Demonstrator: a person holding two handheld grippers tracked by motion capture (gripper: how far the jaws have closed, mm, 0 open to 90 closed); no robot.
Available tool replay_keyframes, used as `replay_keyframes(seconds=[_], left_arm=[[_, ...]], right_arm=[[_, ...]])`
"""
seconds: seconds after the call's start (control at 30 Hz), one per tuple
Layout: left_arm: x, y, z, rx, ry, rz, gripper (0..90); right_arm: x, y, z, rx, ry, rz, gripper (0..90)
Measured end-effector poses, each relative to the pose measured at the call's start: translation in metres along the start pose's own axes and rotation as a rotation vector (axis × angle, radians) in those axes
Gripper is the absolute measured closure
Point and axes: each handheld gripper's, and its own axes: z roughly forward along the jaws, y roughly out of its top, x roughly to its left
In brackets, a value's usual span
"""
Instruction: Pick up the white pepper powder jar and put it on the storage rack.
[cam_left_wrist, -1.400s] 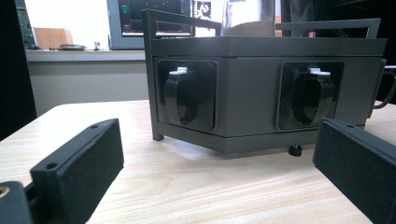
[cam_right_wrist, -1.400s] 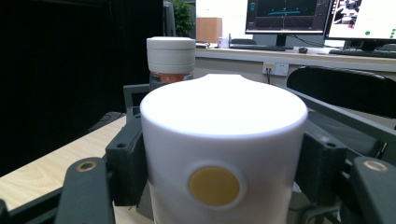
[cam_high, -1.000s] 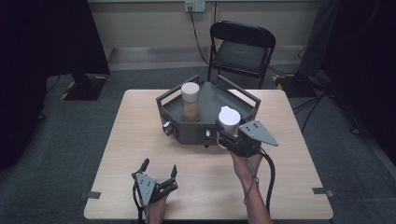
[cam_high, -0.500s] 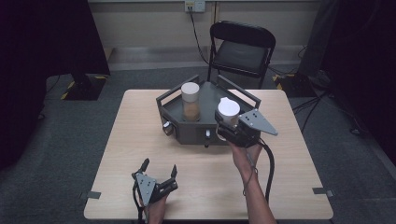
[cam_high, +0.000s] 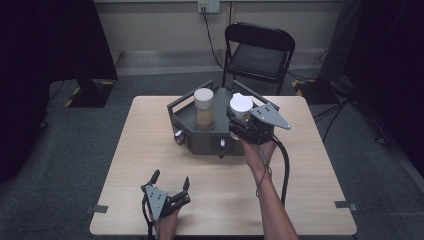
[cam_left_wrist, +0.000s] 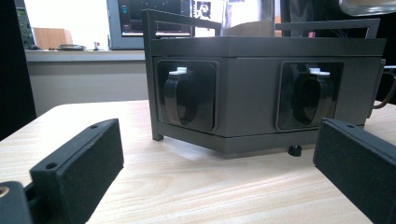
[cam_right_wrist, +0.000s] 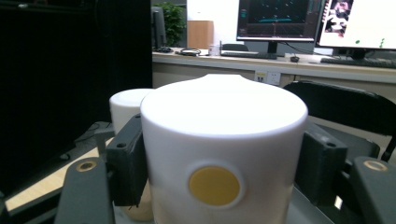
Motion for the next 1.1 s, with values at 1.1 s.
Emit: replay_keyframes(seconds=[1.1], left_arm=[[0.000,0.000,0.000,0.000,0.000,0.000,1.5]], right_arm=[[-0.002,-0.020,0.067,0.052,-0.077,0.017,30.0]])
